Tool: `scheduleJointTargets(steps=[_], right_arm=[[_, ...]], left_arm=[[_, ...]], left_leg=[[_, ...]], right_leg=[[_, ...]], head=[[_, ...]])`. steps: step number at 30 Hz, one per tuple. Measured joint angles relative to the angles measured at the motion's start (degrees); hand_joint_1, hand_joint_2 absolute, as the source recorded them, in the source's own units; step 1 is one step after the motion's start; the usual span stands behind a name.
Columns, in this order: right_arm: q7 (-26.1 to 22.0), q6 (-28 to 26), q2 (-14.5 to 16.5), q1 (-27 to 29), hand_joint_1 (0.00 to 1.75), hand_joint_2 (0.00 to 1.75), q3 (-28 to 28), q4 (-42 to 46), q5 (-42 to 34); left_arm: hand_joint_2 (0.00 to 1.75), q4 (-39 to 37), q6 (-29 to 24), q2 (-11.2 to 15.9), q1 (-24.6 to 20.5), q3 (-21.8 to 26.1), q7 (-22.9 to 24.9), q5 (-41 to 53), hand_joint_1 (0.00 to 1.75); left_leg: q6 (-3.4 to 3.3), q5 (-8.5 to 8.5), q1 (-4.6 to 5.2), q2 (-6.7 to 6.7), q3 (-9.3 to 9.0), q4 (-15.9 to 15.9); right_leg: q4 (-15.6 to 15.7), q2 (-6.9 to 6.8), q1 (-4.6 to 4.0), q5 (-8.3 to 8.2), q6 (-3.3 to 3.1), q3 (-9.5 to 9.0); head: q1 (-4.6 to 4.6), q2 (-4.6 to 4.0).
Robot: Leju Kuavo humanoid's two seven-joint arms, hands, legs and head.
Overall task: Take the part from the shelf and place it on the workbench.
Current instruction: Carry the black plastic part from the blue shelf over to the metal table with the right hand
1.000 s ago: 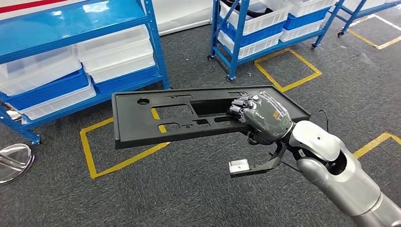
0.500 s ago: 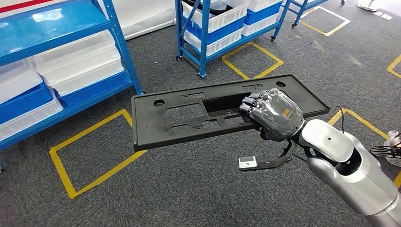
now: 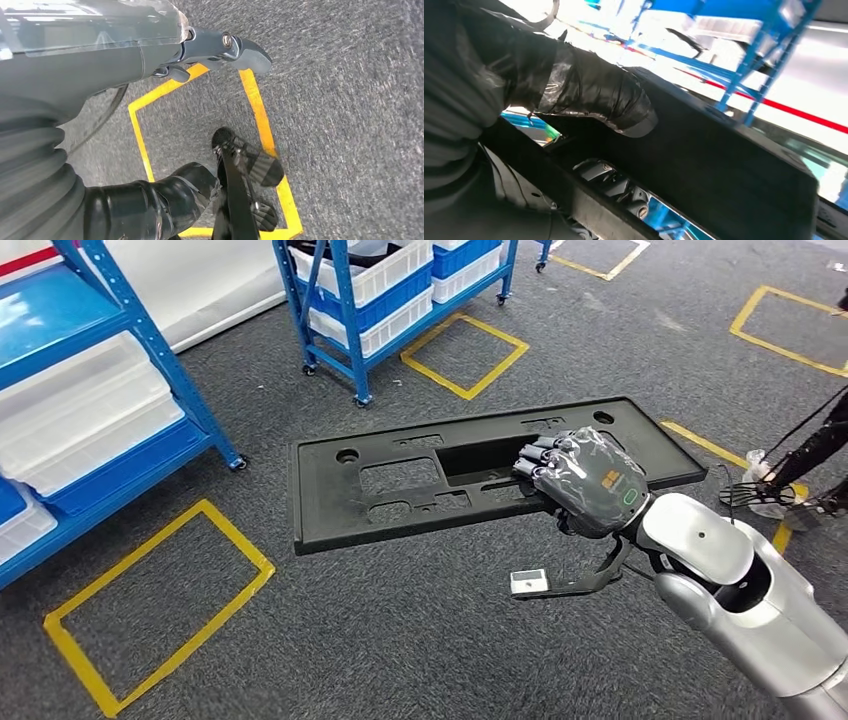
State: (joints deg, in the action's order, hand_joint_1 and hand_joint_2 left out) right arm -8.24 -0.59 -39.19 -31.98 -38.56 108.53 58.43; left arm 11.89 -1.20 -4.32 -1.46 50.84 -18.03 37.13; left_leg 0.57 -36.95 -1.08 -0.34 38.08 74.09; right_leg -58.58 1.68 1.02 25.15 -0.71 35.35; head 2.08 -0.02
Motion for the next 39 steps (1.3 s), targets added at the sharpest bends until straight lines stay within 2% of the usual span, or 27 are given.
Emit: scheduleJointTargets(steps=[1,2,4,5,7,9,11,13,15,16,17,19,21,22,24,25,27,28,29,30,31,32,33,35,36,37,39], right_arm=[[0.0,0.0,0.0,0.0,1.75,1.75,0.0,0.0,0.0],[0.0,0.0,0.0,0.0,1.75,1.75,0.0,0.0,0.0],[0.0,0.0,0.1,0.0,1.75,1.75,0.0,0.0,0.0],[0.0,0.0,0.1,0.0,1.75,1.75,0.0,0.0,0.0],[0.0,-0.1,0.2,0.0,1.75,1.75,0.0,0.0,0.1],[0.1,-0.2,0.2,0.1,1.75,1.75,0.0,0.0,0.2],[0.1,-0.3,0.1,0.0,1.75,1.75,0.0,0.0,0.2],[0.1,-0.4,0.1,0.0,1.75,1.75,0.0,-0.1,0.2],[0.1,-0.4,0.1,0.1,1.75,1.75,-0.1,-0.2,0.2],[0.1,-0.4,0.1,0.2,1.75,1.75,-0.1,-0.2,0.2],[0.1,-0.5,0.1,0.2,1.75,1.75,-0.1,-0.3,0.2],[0.1,-0.5,0.1,0.1,1.75,1.75,-0.1,-0.3,0.2],[0.1,-0.5,0.1,0.1,1.75,1.75,-0.1,-0.3,0.2],[0.1,-0.5,0.1,0.0,1.75,1.75,-0.1,-0.3,0.2],[0.1,-0.5,0.1,0.0,1.75,1.75,-0.1,-0.3,0.2],[0.1,-0.5,0.1,0.0,1.75,1.75,-0.1,-0.3,0.2],[0.1,-0.5,0.1,-0.2,1.75,1.75,-0.1,-0.3,0.2],[0.1,-0.5,0.2,-0.2,1.75,1.75,-0.1,-0.3,0.2],[0.1,-0.5,0.2,-0.3,1.75,1.75,-0.1,-0.3,0.2],[0.1,-0.5,0.2,-0.3,1.75,1.75,-0.1,-0.3,0.2],[0.1,-0.5,0.3,-0.2,1.75,1.75,-0.1,-0.3,0.2],[0.1,-0.5,0.3,-0.2,1.75,1.75,-0.2,-0.3,0.2],[0.1,-0.5,0.3,-0.2,1.75,1.75,-0.2,-0.3,0.2],[0.1,-0.5,0.3,-0.2,1.75,1.75,-0.2,-0.3,0.2],[0.1,-0.5,0.3,-0.2,1.75,1.75,-0.2,-0.3,0.2],[0.1,-0.5,0.3,-0.2,1.75,1.75,-0.2,-0.3,0.2],[0.1,-0.5,0.3,-0.1,1.75,1.75,-0.2,-0.3,0.2]], left_arm=[[1.75,0.0,0.0,0.0,0.0,0.1,0.1,0.0,0.00],[1.75,0.0,-0.1,0.0,0.0,0.1,0.3,0.0,0.00],[1.75,0.0,-0.1,0.1,0.1,0.2,0.4,0.1,0.00],[1.75,0.0,-0.1,0.1,0.0,0.2,0.4,0.1,0.00],[1.75,0.0,-0.1,0.2,-0.1,0.2,0.5,0.1,0.00],[1.75,0.0,-0.1,0.2,-0.2,0.2,0.5,0.1,0.00],[1.75,0.0,-0.1,0.1,-0.3,0.3,0.5,0.1,0.00],[1.75,0.0,0.0,0.1,-0.2,0.3,0.5,0.2,0.00],[1.75,0.0,0.0,0.1,-0.1,0.3,0.5,0.2,0.00],[1.75,0.0,0.0,0.1,-0.1,0.3,0.5,0.3,0.00],[1.75,0.0,0.0,0.1,-0.2,0.3,0.5,0.4,0.00],[1.75,0.0,0.0,0.1,-0.2,0.3,0.5,0.4,0.00],[1.75,0.0,0.0,0.1,-0.3,0.3,0.5,0.4,0.00],[1.75,0.0,0.0,0.1,-0.3,0.3,0.5,0.5,0.00],[1.75,0.0,0.0,0.1,-0.5,0.3,0.5,0.5,0.00],[1.75,0.0,0.0,0.1,-0.6,0.3,0.5,0.5,0.00],[1.75,0.0,0.0,0.0,-0.6,0.3,0.5,0.5,0.00],[1.75,0.0,0.0,0.0,-0.6,0.4,0.5,0.5,0.00],[1.75,0.0,0.0,0.0,-0.5,0.4,0.5,0.5,0.00],[1.75,0.0,0.0,0.0,-0.4,0.4,0.5,0.5,0.00],[1.75,0.0,0.0,0.0,-0.3,0.4,0.5,0.5,0.00],[1.75,0.0,0.0,0.0,-0.2,0.4,0.5,0.5,0.00],[1.75,0.0,0.0,0.0,-0.1,0.5,0.5,0.5,0.00],[1.75,0.0,0.0,0.1,0.0,0.5,0.5,0.6,0.00],[1.75,0.0,0.0,0.1,0.0,0.6,0.5,0.6,0.00],[1.75,0.0,0.0,0.1,0.0,0.6,0.5,0.6,0.00],[1.75,0.0,-0.1,0.1,-0.2,0.6,0.4,0.7,0.00]], left_leg=[[-0.07,0.76,0.01,0.11,0.34,0.3],[-0.22,2.55,0.01,0.35,-0.34,-1.6],[-0.80,6.79,-0.04,2.49,-3.33,-8.9],[-1.03,7.99,-0.10,3.70,-4.67,-12.1],[-1.33,8.38,-0.02,4.83,-5.76,-14.6],[-1.76,8.68,0.08,3.36,-6.06,-15.2],[-2.54,9.21,-0.01,1.72,-6.45,-16.1],[-3.08,9.39,0.12,0.19,-6.60,-16.4],[-3.22,9.26,0.34,-1.36,-6.56,-16.3],[-3.20,9.15,0.40,-2.12,-6.56,-16.2],[-3.11,8.99,0.42,-2.84,-6.58,-16.1],[-2.75,8.53,0.46,-4.17,-6.78,-15.8],[-2.19,8.10,0.71,-5.23,-6.98,-15.6],[-1.88,8.01,0.82,-5.73,-7.09,-15.7],[-1.24,7.90,0.87,-6.61,-7.39,-15.9],[-0.94,7.58,0.75,-6.12,-7.49,-15.7],[-0.57,5.37,0.43,-3.28,-6.37,-12.9],[-0.55,3.55,0.32,-1.58,-4.89,-9.7],[-0.56,1.71,0.33,-0.63,-2.96,-5.7],[-0.58,0.50,0.37,-0.26,-1.16,-2.2],[-0.63,0.29,0.42,-0.06,0.07,-0.1],[-0.71,1.24,0.44,0.05,0.33,0.0],[-0.86,3.26,0.44,0.35,-0.49,-2.3],[-1.34,7.34,0.27,2.80,-3.43,-9.8],[-1.53,8.45,0.18,3.99,-4.62,-12.6],[-1.69,8.75,0.15,4.80,-5.24,-14.1],[-2.03,8.72,0.32,3.93,-5.56,-14.6]], right_leg=[[-0.1,0.85,-0.06,0.00,0.00,0.01],[-0.2,1.74,-0.11,0.01,0.01,-0.01],[-0.5,3.38,-0.22,0.07,0.17,0.04],[-0.7,4.16,-0.24,0.08,0.37,0.20],[-0.8,5.59,-0.07,-0.15,1.10,0.69],[-0.6,6.40,0.21,-0.46,1.93,1.05],[-2.5,3.89,0.02,0.85,2.41,2.04],[-8.8,0.16,-0.05,4.18,2.71,4.96],[-15.2,-1.15,0.24,6.53,3.02,7.95],[-16.0,-1.39,0.38,6.36,3.13,8.24],[-14.6,-1.66,0.49,5.26,3.19,7.42],[-7.1,-3.37,0.43,2.05,3.10,3.27],[-1.5,-4.93,-0.08,0.37,2.59,0.28],[-0.7,-5.07,-0.38,0.42,2.27,0.02],[-0.5,-3.72,-0.56,0.13,1.60,0.15],[-0.2,-3.12,-0.47,-0.03,1.28,0.06],[0.4,-2.02,-0.20,-0.39,0.63,-0.21],[0.6,-1.45,-0.18,-0.48,0.41,-0.25],[0.6,-0.82,-0.23,-0.50,0.25,-0.21],[0.5,-0.11,-0.30,-0.49,0.15,-0.17],[0.4,0.68,-0.37,-0.45,0.10,-0.15],[0.2,1.48,-0.41,-0.41,0.08,-0.14],[0.0,2.33,-0.43,-0.35,0.11,-0.15],[-0.5,3.94,-0.46,-0.15,0.34,0.01],[-0.7,4.74,-0.43,-0.11,0.58,0.21],[-0.8,5.43,-0.36,-0.15,0.89,0.47],[-0.7,6.92,-0.08,-0.51,1.71,0.93]], head=[[0.01,0.00],[0.01,0.00],[0.02,0.00],[0.03,0.00],[0.03,0.00],[0.01,0.00],[0.10,0.00],[0.18,0.00],[0.18,0.00],[0.18,0.00],[0.18,0.00],[0.18,0.00],[0.16,0.00],[0.16,0.00],[0.15,0.00],[0.15,0.00],[0.13,0.00],[0.12,0.00],[0.12,0.00],[0.11,0.00],[0.11,0.00],[0.11,0.00],[0.11,-0.01],[0.13,-0.01],[0.13,-0.01],[0.13,0.00],[0.13,0.00]])
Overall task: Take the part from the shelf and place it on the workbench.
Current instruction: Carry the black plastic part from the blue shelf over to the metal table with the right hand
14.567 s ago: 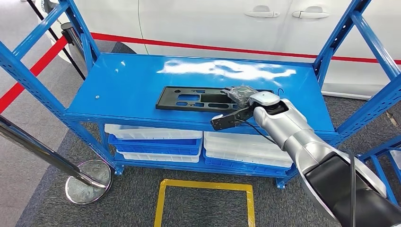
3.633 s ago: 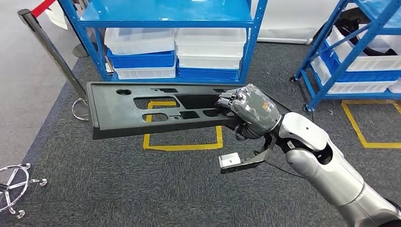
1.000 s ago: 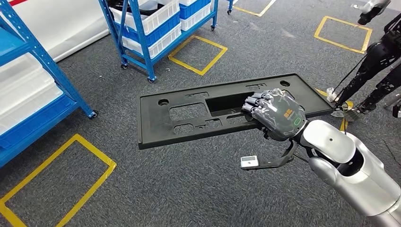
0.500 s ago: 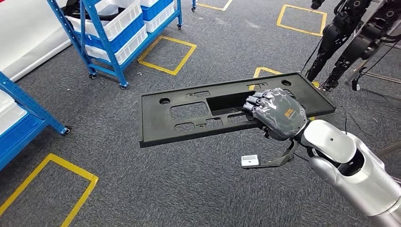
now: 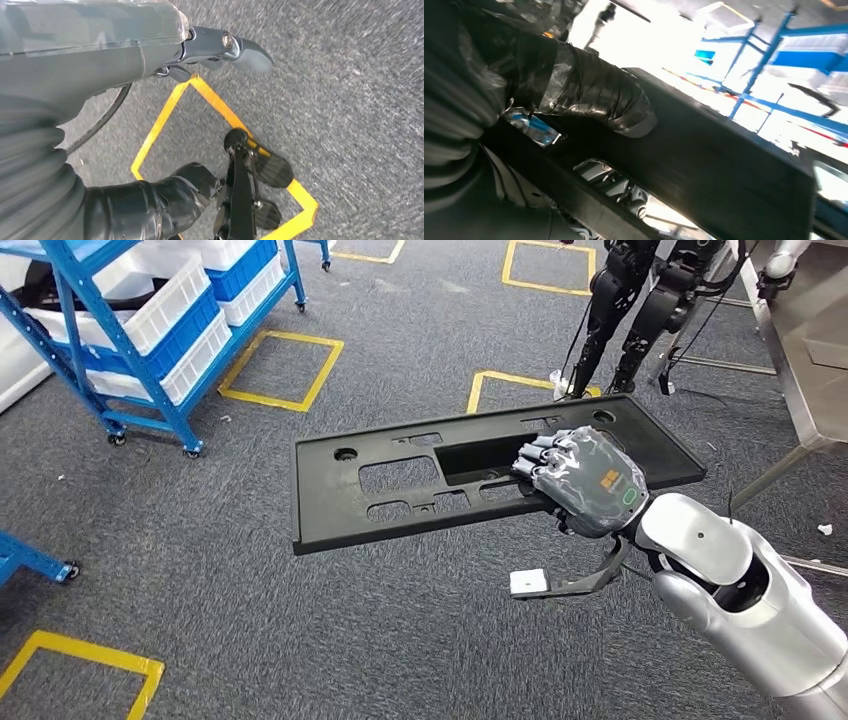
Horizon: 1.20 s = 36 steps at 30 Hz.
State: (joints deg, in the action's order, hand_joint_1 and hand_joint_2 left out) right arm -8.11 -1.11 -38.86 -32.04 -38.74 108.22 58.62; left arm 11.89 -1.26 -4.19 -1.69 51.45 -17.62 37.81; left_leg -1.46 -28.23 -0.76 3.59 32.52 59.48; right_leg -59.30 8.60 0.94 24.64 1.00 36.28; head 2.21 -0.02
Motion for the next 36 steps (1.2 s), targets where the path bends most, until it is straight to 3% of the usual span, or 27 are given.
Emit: scheduleJointTargets(steps=[1,2,3,5,7,8,9,10,12,13,14,16,17,19,20,22,23,24,25,27,29,31,33,35,36], right_arm=[[0.0,0.0,0.0,0.1,1.75,1.75,0.0,0.0,0.0],[0.0,0.0,-0.1,0.1,1.75,1.75,0.0,0.0,0.0],[0.0,0.0,-0.1,0.0,1.75,1.75,0.0,0.0,0.0],[0.0,0.0,0.0,-0.1,1.75,1.75,-0.1,0.0,0.1],[0.0,0.0,0.1,0.0,1.75,1.75,-0.2,-0.1,0.2],[0.0,0.0,0.1,0.1,1.75,1.75,-0.4,-0.2,0.3],[0.0,0.0,0.1,0.1,1.75,1.75,-0.5,-0.3,0.4],[0.0,0.0,0.1,0.1,1.75,1.75,-0.5,-0.4,0.4],[0.0,0.0,0.2,0.0,1.75,1.75,-0.6,-0.4,0.5],[0.0,0.0,0.2,0.0,1.75,1.75,-0.6,-0.4,0.6],[0.0,0.0,0.2,-0.1,1.75,1.75,-0.6,-0.5,0.6],[0.0,0.0,0.2,-0.1,1.75,1.75,-0.6,-0.5,0.7],[0.0,0.0,0.3,-0.1,1.75,1.75,-0.7,-0.5,0.7],[0.1,0.1,0.4,-0.1,1.75,1.75,-0.7,-0.6,0.8],[0.2,0.1,0.5,-0.1,1.75,1.75,-0.7,-0.7,0.9],[0.2,0.1,0.7,0.0,1.75,1.75,-1.0,-0.8,0.9],[0.2,0.1,0.7,0.1,1.75,1.75,-1.2,-1.0,1.0],[0.2,0.1,0.8,0.1,1.75,1.75,-1.3,-1.0,1.0],[0.2,0.1,0.8,0.1,1.75,1.75,-1.5,-1.1,1.0],[0.2,0.2,0.9,0.1,1.75,1.75,-1.6,-1.2,1.1],[0.3,0.2,1.0,0.1,1.75,1.75,-1.7,-1.3,1.1],[0.3,0.2,1.0,0.2,1.75,1.75,-1.7,-1.4,1.2],[0.3,0.3,1.0,0.2,1.75,1.75,-1.7,-1.5,1.3],[0.3,0.3,1.0,0.0,1.75,1.75,-1.7,-1.6,1.4],[0.3,0.4,1.1,0.0,1.75,1.75,-1.7,-1.7,1.4]], left_arm=[[1.75,0.0,0.0,0.0,-0.1,0.0,0.0,0.0,0.00],[1.75,0.0,0.0,0.0,-0.2,0.0,0.0,0.1,0.00],[1.75,0.0,0.0,0.0,-0.2,0.1,-0.1,0.1,0.00],[1.75,0.0,0.0,-0.1,-0.1,0.2,-0.1,0.1,0.00],[1.75,0.0,0.0,-0.1,0.0,0.3,-0.1,0.3,0.00],[1.75,0.0,0.0,0.0,0.0,0.4,-0.1,0.4,0.00],[1.75,0.0,-0.1,0.0,0.0,0.4,-0.1,0.5,0.00],[1.75,0.0,-0.1,0.0,0.0,0.5,-0.1,0.6,0.00],[1.75,0.0,-0.1,-0.1,-0.1,0.5,-0.1,0.8,0.00],[1.75,0.0,-0.1,-0.1,-0.1,0.5,-0.1,0.9,0.00],[1.75,0.0,-0.1,-0.1,-0.2,0.6,-0.1,1.0,0.00],[1.75,0.0,0.0,-0.1,-0.4,0.6,-0.1,1.0,0.00],[1.75,0.0,0.0,-0.1,-0.4,0.6,-0.1,1.1,0.00],[1.75,0.0,0.0,-0.1,-0.4,0.6,-0.1,1.1,0.00],[1.75,0.0,0.0,-0.1,-0.3,0.6,-0.1,1.1,0.00],[1.75,0.0,0.0,-0.1,-0.2,0.7,0.0,1.1,0.00],[1.75,0.0,0.0,-0.1,-0.1,0.7,0.0,1.2,0.00],[1.75,0.0,0.0,-0.1,-0.1,0.8,0.1,1.2,0.00],[1.75,0.0,0.0,-0.1,0.0,0.9,0.1,1.3,0.00],[1.75,0.0,0.0,-0.1,0.1,1.0,0.1,1.3,0.00],[1.75,0.0,0.1,0.0,0.0,1.0,0.1,1.3,0.00],[1.75,0.0,0.1,0.0,-0.3,1.0,0.1,1.3,0.00],[1.75,0.0,0.1,0.0,-0.5,1.1,0.1,1.3,0.00],[1.75,0.0,0.2,0.0,-0.4,1.1,0.1,1.3,0.00],[1.75,0.0,0.2,0.0,-0.3,1.1,0.2,1.3,0.00]], left_leg=[[-0.37,0.23,0.04,-0.81,-0.15,-0.3],[-0.79,0.48,0.03,-1.61,-0.33,-0.7],[-1.16,0.70,0.01,-2.40,-0.50,-1.1],[-1.60,0.81,0.16,-3.86,-0.61,-1.4],[-1.69,0.66,0.37,-5.43,-0.57,-1.3],[-1.67,0.55,0.44,-6.18,-0.57,-1.3],[-1.61,0.40,0.50,-6.93,-0.64,-1.2],[-1.51,0.23,0.56,-7.59,-0.78,-1.2],[-1.10,-0.15,0.76,-8.83,-1.15,-1.2],[-0.82,-0.30,0.85,-9.37,-1.31,-1.2],[-0.53,-0.41,0.91,-9.93,-1.45,-1.3],[0.06,-0.69,0.88,-10.89,-1.77,-1.4],[0.30,-1.20,0.77,-10.26,-1.78,-1.0],[0.62,-3.72,0.46,-7.24,-0.27,2.8],[0.67,-5.55,0.31,-5.47,1.41,6.4],[0.80,-8.17,0.22,-4.07,5.18,13.6],[0.84,-7.77,0.21,-3.89,6.13,14.8],[0.85,-6.21,0.17,-3.71,6.04,13.8],[0.80,-3.82,0.11,-3.26,5.06,10.9],[0.61,-0.14,-0.14,-0.80,2.29,3.8],[0.43,0.60,-0.20,0.63,1.04,0.7],[0.02,0.80,-0.07,-0.54,0.83,0.3],[-0.80,1.27,-0.07,-2.07,0.40,-0.7],[-1.40,1.53,0.04,-3.56,0.06,-1.3],[-1.53,1.50,0.15,-4.25,0.05,-1.3]], right_leg=[[-0.1,-0.19,0.08,-0.01,0.32,0.16],[-0.7,-1.37,0.02,0.43,0.59,0.51],[-2.2,-3.19,-0.09,1.44,0.79,1.27],[-8.5,-7.04,-0.12,4.85,1.12,4.21],[-14.7,-8.20,0.15,7.09,1.42,7.11],[-15.5,-8.39,0.26,6.88,1.49,7.40],[-13.7,-8.66,0.31,5.59,1.46,6.38],[-10.0,-9.37,0.28,3.71,1.32,4.31],[-2.4,-12.03,-0.37,1.14,0.65,0.12],[-0.4,-12.86,-0.76,0.71,0.26,-0.91],[0.3,-13.07,-1.12,0.82,-0.10,-1.13],[0.7,-11.60,-1.14,0.53,-0.73,-1.14],[1.1,-10.89,-0.98,0.37,-1.09,-1.33],[1.7,-9.56,-0.65,0.02,-1.79,-1.75],[1.8,-8.87,-0.70,-0.02,-2.00,-1.79],[1.7,-7.35,-0.77,0.02,-2.19,-1.77],[1.5,-6.42,-0.77,0.07,-2.18,-1.78],[1.3,-5.47,-0.75,0.16,-2.13,-1.78],[1.0,-4.52,-0.70,0.31,-2.02,-1.78],[0.2,-2.84,-0.60,0.72,-1.62,-1.51],[-0.2,-1.43,-0.41,0.77,-0.96,-0.91],[-0.1,-0.30,-0.17,0.50,-0.20,-0.49],[-1.3,-2.70,-0.30,1.29,0.32,0.19],[-6.3,-6.77,-0.40,4.08,0.68,2.58],[-9.9,-7.76,-0.29,5.69,0.86,4.34]], head=[[0.01,0.00],[0.06,0.00],[0.09,0.00],[0.15,0.00],[0.15,0.00],[0.15,0.00],[0.15,0.00],[0.15,0.00],[0.15,0.00],[0.14,0.00],[0.15,0.00],[0.14,0.00],[0.15,0.00],[0.13,0.00],[0.13,0.00],[0.11,0.00],[0.11,0.00],[0.11,0.00],[0.11,0.00],[0.13,0.00],[0.13,0.00],[0.11,0.00],[0.15,0.00],[0.19,0.00],[0.17,0.00]])
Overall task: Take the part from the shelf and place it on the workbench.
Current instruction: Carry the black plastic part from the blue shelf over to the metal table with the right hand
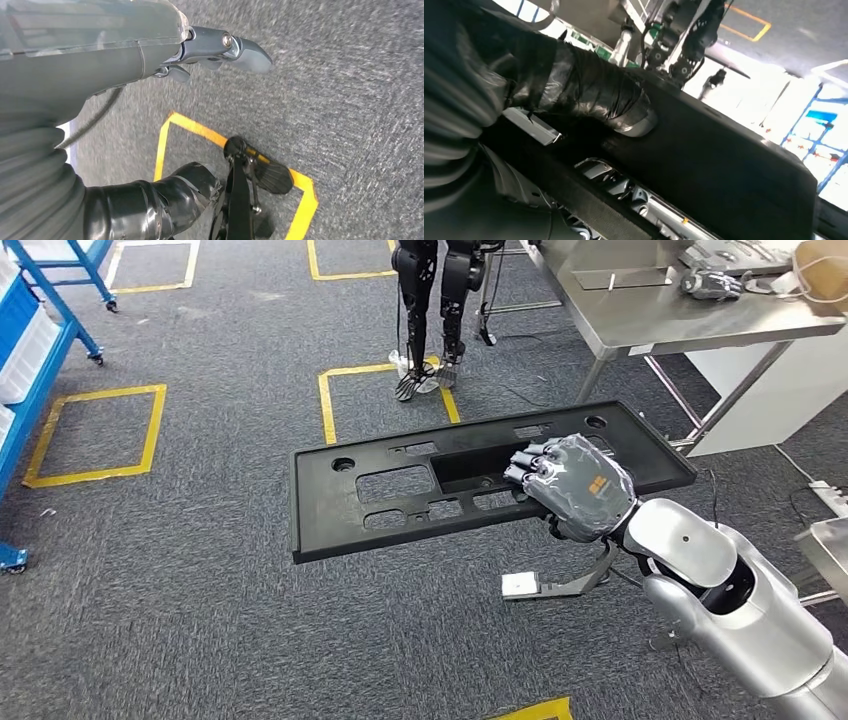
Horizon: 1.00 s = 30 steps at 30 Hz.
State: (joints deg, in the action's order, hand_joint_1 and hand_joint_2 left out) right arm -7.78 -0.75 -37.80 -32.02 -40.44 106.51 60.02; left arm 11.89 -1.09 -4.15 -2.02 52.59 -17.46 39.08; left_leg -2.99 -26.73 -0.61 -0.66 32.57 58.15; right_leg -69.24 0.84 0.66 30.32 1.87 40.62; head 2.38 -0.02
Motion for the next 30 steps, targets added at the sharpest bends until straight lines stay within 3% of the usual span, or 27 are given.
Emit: scheduleJointTargets(steps=[2,3,4,6,8,10,11,13,15,17,18,19,20,22,23,24,25,26,27,28,30], right_arm=[[0.0,0.1,0.1,0.1,1.75,1.75,-0.1,-0.2,0.0],[0.0,0.1,0.1,0.1,1.75,1.75,-0.2,-0.3,0.1],[0.0,0.1,0.1,0.1,1.75,1.75,-0.2,-0.4,0.1],[0.0,0.1,0.1,0.0,1.75,1.75,-0.2,-0.4,0.1],[0.0,0.1,0.1,-0.1,1.75,1.75,-0.2,-0.4,0.2],[0.0,0.1,0.2,-0.1,1.75,1.75,-0.2,-0.5,0.2],[0.0,0.1,0.2,0.0,1.75,1.75,-0.2,-0.5,0.2],[0.0,0.2,0.2,-0.2,1.75,1.75,-0.2,-0.5,0.3],[0.0,0.2,0.3,-0.3,1.75,1.75,-0.3,-0.5,0.3],[0.0,0.3,0.4,-0.2,1.75,1.75,-0.5,-0.5,0.3],[0.0,0.3,0.5,-0.2,1.75,1.75,-0.6,-0.6,0.3],[0.1,0.4,0.5,-0.2,1.75,1.75,-0.7,-0.6,0.3],[0.1,0.4,0.5,-0.2,1.75,1.75,-0.8,-0.7,0.3],[0.2,0.5,0.5,-0.3,1.75,1.75,-0.9,-0.7,0.4],[0.3,0.6,0.5,-0.3,1.75,1.75,-0.9,-0.7,0.4],[0.4,0.7,0.5,-0.4,1.75,1.75,-0.9,-0.8,0.4],[0.4,0.8,0.5,-0.4,1.75,1.75,-0.9,-0.8,0.4],[0.4,0.9,0.5,-0.5,1.75,1.75,-0.9,-0.8,0.4],[0.4,1.0,0.4,-0.6,1.75,1.75,-0.9,-0.8,0.3],[0.4,1.1,0.4,-0.8,1.75,1.75,-0.9,-0.9,0.3],[0.4,1.2,0.4,-1.1,1.75,1.75,-0.9,-0.9,0.2]], left_arm=[[1.75,0.0,0.0,0.0,0.1,0.1,0.0,0.0,0.00],[1.75,0.0,0.0,0.0,0.1,0.2,0.0,0.0,0.00],[1.75,0.0,0.0,0.0,0.0,0.3,0.0,0.0,0.00],[1.75,0.0,0.0,0.0,0.0,0.4,0.0,0.1,0.00],[1.75,0.0,0.0,0.0,0.0,0.5,0.0,0.2,0.00],[1.75,0.0,0.0,0.0,-0.2,0.6,0.0,0.4,0.00],[1.75,0.0,0.0,0.0,-0.3,0.7,0.0,0.4,0.00],[1.75,0.0,0.0,0.0,-0.3,0.7,0.0,0.5,0.00],[1.75,0.0,0.0,0.0,-0.2,0.8,0.0,0.5,0.00],[1.75,0.0,0.0,0.0,0.0,0.8,0.0,0.6,0.00],[1.75,0.0,0.0,0.0,0.0,0.9,0.0,0.6,0.00],[1.75,0.0,0.0,0.0,0.0,0.9,0.0,0.6,0.00],[1.75,0.0,0.0,0.1,0.1,0.9,0.0,0.7,0.00],[1.75,0.0,0.0,0.1,0.1,0.9,0.0,0.8,0.00],[1.75,0.0,0.1,0.1,0.1,0.9,0.0,0.8,0.00],[1.75,0.0,0.1,0.1,0.0,0.9,0.0,0.8,0.00],[1.75,0.0,0.2,0.1,-0.1,0.9,0.0,0.9,0.00],[1.75,0.0,0.2,0.1,-0.1,0.9,0.0,0.9,0.00],[1.75,0.0,0.3,0.1,-0.2,0.9,0.0,0.9,0.00],[1.75,0.0,0.4,0.1,-0.2,0.9,0.0,0.9,0.00],[1.75,0.0,0.6,0.1,0.0,1.0,0.0,0.9,0.00]], left_leg=[[-0.02,-0.17,0.15,-1.51,0.01,0.0],[0.02,-0.28,0.18,-2.26,-0.03,0.1],[0.11,-0.43,0.20,-2.94,-0.14,0.1],[0.44,-0.80,0.34,-4.21,-0.52,0.2],[0.96,-1.13,0.51,-5.36,-0.88,0.1],[1.52,-1.39,0.57,-6.60,-1.27,0.0],[1.82,-1.72,0.47,-6.51,-1.40,0.2],[2.21,-3.76,0.23,-4.00,-0.32,3.1],[2.30,-7.27,0.03,-0.66,3.24,10.2],[2.39,-8.76,0.00,0.31,6.62,16.2],[2.41,-7.85,-0.03,0.42,7.11,16.4],[2.41,-5.94,-0.10,0.64,6.50,14.4],[2.41,-3.49,-0.24,1.49,5.14,10.8],[2.41,-0.68,-0.58,4.40,2.55,4.4],[2.35,-0.30,-0.61,5.41,1.91,2.9],[2.19,-0.51,-0.50,5.58,1.75,2.5],[1.93,-0.39,-0.40,4.83,1.68,2.4],[1.56,-0.20,-0.34,4.02,1.59,2.1],[1.16,-0.01,-0.37,3.22,1.45,1.8],[0.81,0.15,-0.42,2.42,1.33,1.4],[0.35,0.20,-0.27,0.89,1.20,1.1]], right_leg=[[-4.7,-0.55,0.32,1.25,0.28,2.35],[-4.2,-0.71,0.41,0.41,0.34,2.06],[-1.5,-1.15,0.43,-1.25,0.32,0.61],[6.3,-3.65,-0.02,-4.36,-0.06,-3.60],[10.4,-5.14,-0.74,-5.31,-0.71,-5.67],[10.8,-3.91,-1.03,-5.33,-1.28,-5.65],[11.1,-3.21,-0.90,-5.47,-1.55,-5.82],[11.8,-1.81,-0.53,-5.81,-2.31,-6.25],[11.9,-0.43,-0.38,-5.90,-2.80,-6.40],[11.7,1.21,-0.41,-5.81,-2.91,-6.40],[11.6,2.12,-0.39,-5.73,-2.89,-6.40],[11.3,3.00,-0.33,-5.59,-2.80,-6.40],[11.0,3.84,-0.23,-5.37,-2.61,-6.36],[10.0,5.40,-0.19,-4.86,-1.98,-5.86],[9.6,6.10,-0.10,-4.74,-1.59,-5.49],[9.4,6.87,0.03,-4.79,-1.17,-5.15],[9.5,7.62,0.21,-4.95,-0.78,-4.91],[9.5,7.56,0.35,-4.99,-0.47,-4.75],[9.0,6.43,0.28,-4.65,-0.21,-4.45],[7.5,4.60,0.14,-3.73,0.00,-3.72],[1.4,0.67,0.01,-0.54,0.36,-0.81]], head=[[0.00,0.00],[0.00,0.00],[0.00,0.00],[-0.01,0.00],[-0.01,0.00],[-0.02,0.00],[-0.02,0.00],[-0.02,0.00],[-0.02,0.00],[-0.04,0.00],[-0.04,0.00],[-0.04,0.00],[-0.04,0.00],[-0.02,0.00],[-0.02,0.00],[-0.02,0.00],[-0.02,0.00],[-0.02,0.00],[0.02,0.00],[0.04,0.00],[0.09,0.00]])
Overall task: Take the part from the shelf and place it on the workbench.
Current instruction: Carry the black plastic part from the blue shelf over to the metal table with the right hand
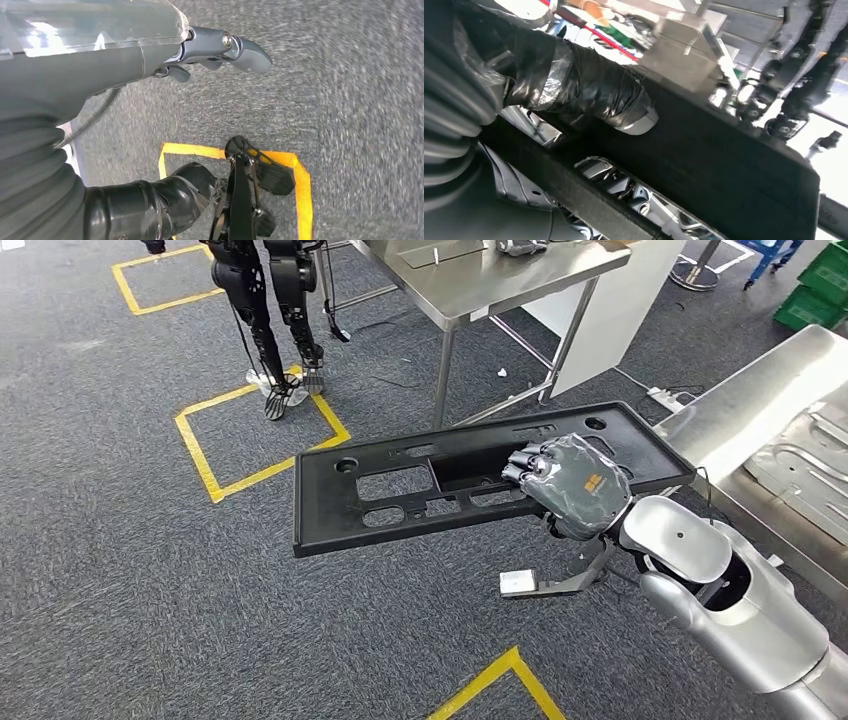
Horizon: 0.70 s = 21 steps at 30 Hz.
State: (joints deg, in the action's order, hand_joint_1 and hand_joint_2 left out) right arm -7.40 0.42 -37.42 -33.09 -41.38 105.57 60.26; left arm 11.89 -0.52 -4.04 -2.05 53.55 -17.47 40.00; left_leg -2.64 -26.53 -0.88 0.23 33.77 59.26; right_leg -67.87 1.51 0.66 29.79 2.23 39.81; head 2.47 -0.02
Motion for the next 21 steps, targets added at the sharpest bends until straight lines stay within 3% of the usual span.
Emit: scheduleJointTargets(steps=[2,3,4,6,8,9,11,12,14,15,17,18,19,20,21], right_arm=[[0.0,0.1,0.0,0.0,1.75,1.75,0.0,-0.1,0.0],[0.0,0.2,0.0,0.0,1.75,1.75,0.0,-0.2,0.0],[0.0,0.2,0.0,0.0,1.75,1.75,0.0,-0.3,0.0],[0.0,0.2,0.0,-0.1,1.75,1.75,0.0,-0.3,0.0],[0.0,0.2,0.0,-0.3,1.75,1.75,0.0,-0.3,0.0],[0.0,0.2,0.0,-0.4,1.75,1.75,0.0,-0.3,0.0],[0.0,0.2,0.0,-0.6,1.75,1.75,0.0,-0.3,0.0],[0.0,0.2,-0.1,-0.6,1.75,1.75,0.0,-0.2,0.0],[0.0,0.3,-0.1,-0.9,1.75,1.75,0.0,-0.2,-0.1],[0.0,0.3,0.0,-1.1,1.75,1.75,0.0,-0.2,-0.1],[0.0,0.5,0.2,-1.2,1.75,1.75,-0.1,-0.3,-0.1],[0.0,0.5,0.3,-1.2,1.75,1.75,-0.2,-0.4,-0.1],[0.0,0.5,0.3,-1.2,1.75,1.75,-0.3,-0.4,-0.1],[0.0,0.5,0.3,-1.2,1.75,1.75,-0.4,-0.4,-0.1],[0.0,0.5,0.3,-1.2,1.75,1.75,-0.5,-0.4,-0.1]], left_arm=[[1.75,0.0,0.1,0.0,0.1,0.0,0.0,0.0,0.00],[1.75,0.0,0.1,0.0,0.1,0.0,0.0,0.0,0.00],[1.75,0.0,0.1,0.0,0.1,0.1,0.0,0.0,0.00],[1.75,0.0,0.2,0.0,0.1,0.1,0.0,0.0,0.00],[1.75,0.0,0.2,0.0,0.1,0.1,0.0,0.1,0.00],[1.75,0.0,0.2,0.0,0.0,0.1,0.0,0.1,0.00],[1.75,0.0,0.1,0.0,-0.2,0.1,0.0,0.2,0.00],[1.75,0.0,0.1,0.0,-0.2,0.1,0.1,0.3,0.00],[1.75,0.0,0.0,0.0,-0.2,0.1,0.2,0.6,0.00],[1.75,0.0,-0.2,0.0,-0.2,0.2,0.3,0.7,0.00],[1.75,0.0,-0.5,0.0,-0.1,0.3,0.4,0.7,0.00],[1.75,0.0,-0.7,0.0,-0.1,0.4,0.5,0.8,0.00],[1.75,0.0,-0.8,0.0,-0.1,0.5,0.6,0.8,0.00],[1.75,0.0,-0.9,0.0,0.0,0.7,0.6,0.8,0.00],[1.75,0.0,-0.9,0.0,0.0,0.8,0.6,0.8,0.00]], left_leg=[[-0.16,-0.14,0.21,-1.56,-0.01,0.0],[-0.19,-0.25,0.28,-2.33,-0.05,0.0],[-0.17,-0.36,0.33,-3.09,-0.15,0.0],[0.02,-0.65,0.42,-4.47,-0.58,0.0],[0.42,-0.89,0.60,-5.65,-1.00,-0.1],[0.64,-0.99,0.66,-6.22,-1.15,-0.2],[1.24,-1.28,0.68,-7.26,-1.55,-0.4],[1.55,-1.71,0.63,-6.74,-1.70,-0.1],[1.98,-4.03,0.44,-3.70,-0.40,3.5],[2.09,-5.72,0.33,-1.93,1.20,6.9],[2.30,-8.22,0.25,-0.58,4.97,13.9],[2.41,-8.05,0.22,-0.44,5.99,15.3],[2.49,-6.61,0.15,-0.33,5.88,14.4],[2.54,-4.35,0.02,0.10,4.76,11.5],[2.52,-2.31,-0.18,1.36,3.15,7.6]], right_leg=[[-6.1,-1.14,0.19,2.14,0.24,3.04],[-6.8,-1.30,0.24,1.78,0.25,3.38],[-5.0,-1.53,0.22,0.36,0.17,2.47],[2.7,-3.42,-0.23,-3.18,-0.38,-1.66],[8.2,-5.37,-1.00,-4.79,-1.26,-4.45],[8.9,-5.64,-1.32,-4.68,-1.64,-4.69],[9.4,-4.13,-1.22,-4.99,-2.31,-4.84],[9.9,-3.42,-1.00,-5.20,-2.64,-5.17],[10.8,-2.09,-0.49,-5.67,-3.34,-5.82],[10.8,-1.45,-0.50,-5.74,-3.53,-5.86],[10.6,0.08,-0.48,-5.73,-3.67,-5.72],[10.5,0.93,-0.46,-5.67,-3.64,-5.67],[10.2,1.82,-0.40,-5.56,-3.54,-5.65],[9.9,2.70,-0.32,-5.39,-3.35,-5.62],[9.4,3.51,-0.19,-5.14,-3.08,-5.50]], head=[[-0.01,0.00],[-0.01,0.00],[-0.01,0.00],[-0.01,0.00],[-0.01,0.00],[0.00,0.00],[-0.02,0.00],[-0.02,0.00],[-0.03,0.00],[-0.02,0.00],[-0.01,0.00],[-0.02,0.00],[-0.01,0.00],[-0.02,0.00],[-0.01,0.00]])
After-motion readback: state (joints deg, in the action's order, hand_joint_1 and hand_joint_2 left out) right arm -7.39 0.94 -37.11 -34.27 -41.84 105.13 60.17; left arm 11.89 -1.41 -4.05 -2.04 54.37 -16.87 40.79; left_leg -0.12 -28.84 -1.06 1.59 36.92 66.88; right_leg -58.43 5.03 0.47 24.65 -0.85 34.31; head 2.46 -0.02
